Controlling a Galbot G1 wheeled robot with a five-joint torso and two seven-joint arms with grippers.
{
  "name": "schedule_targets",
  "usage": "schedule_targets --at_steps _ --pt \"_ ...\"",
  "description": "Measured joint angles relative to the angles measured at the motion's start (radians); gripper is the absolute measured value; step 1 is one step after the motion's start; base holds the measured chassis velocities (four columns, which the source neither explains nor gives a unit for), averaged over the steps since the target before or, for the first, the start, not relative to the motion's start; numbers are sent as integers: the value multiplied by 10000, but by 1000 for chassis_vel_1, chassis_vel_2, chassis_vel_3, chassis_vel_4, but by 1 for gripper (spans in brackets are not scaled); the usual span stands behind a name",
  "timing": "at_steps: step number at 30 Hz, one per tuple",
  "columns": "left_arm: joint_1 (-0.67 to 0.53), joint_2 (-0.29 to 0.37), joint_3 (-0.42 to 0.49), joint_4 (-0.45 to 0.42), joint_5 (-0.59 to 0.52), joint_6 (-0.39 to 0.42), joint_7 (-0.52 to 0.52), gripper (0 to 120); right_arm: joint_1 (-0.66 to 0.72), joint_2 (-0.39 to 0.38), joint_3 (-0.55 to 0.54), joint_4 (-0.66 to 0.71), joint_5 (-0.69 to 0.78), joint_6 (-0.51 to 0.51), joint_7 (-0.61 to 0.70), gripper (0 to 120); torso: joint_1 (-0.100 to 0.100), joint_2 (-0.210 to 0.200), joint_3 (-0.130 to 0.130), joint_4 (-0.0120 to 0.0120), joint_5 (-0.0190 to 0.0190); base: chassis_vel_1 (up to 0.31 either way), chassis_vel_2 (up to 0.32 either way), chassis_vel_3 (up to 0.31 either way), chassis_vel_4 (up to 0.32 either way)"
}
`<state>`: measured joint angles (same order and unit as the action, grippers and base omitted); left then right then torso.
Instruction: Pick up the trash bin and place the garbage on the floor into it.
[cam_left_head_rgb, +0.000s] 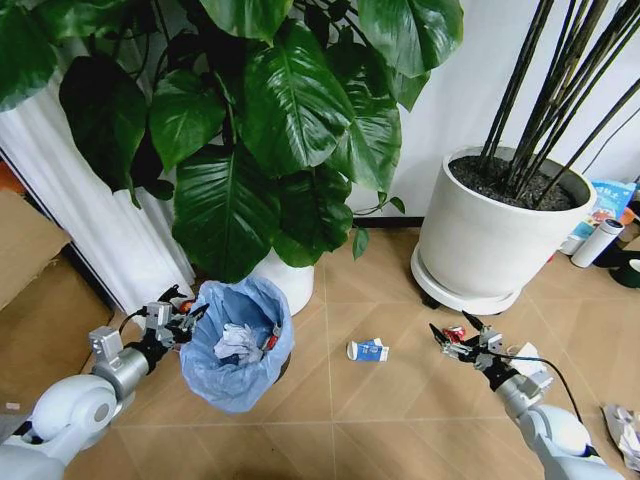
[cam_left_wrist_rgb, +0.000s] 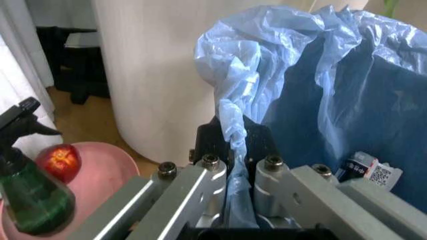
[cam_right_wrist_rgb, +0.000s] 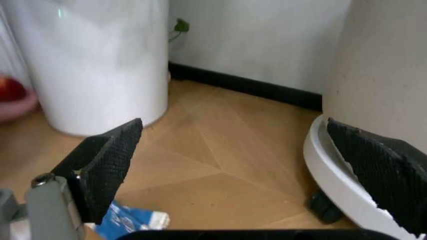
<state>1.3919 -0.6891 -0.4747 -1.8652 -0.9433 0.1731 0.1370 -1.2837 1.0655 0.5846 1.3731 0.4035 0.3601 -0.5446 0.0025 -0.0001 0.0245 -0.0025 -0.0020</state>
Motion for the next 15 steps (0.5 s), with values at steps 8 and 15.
schedule_targets --at_steps 8,15 --pt "77 335 320 -92 206 0 177 0 1165 -1144 -1533 -792 -490 -567 -769 100 -1 0 -1 0 1 6 -3 -13 1" --pt "57 339 436 -62 362 -20 312 0 2538 -1454 -2537 -2124 -1002 -750 -1885 100 -1 0 0 0 3 0 0 0 0"
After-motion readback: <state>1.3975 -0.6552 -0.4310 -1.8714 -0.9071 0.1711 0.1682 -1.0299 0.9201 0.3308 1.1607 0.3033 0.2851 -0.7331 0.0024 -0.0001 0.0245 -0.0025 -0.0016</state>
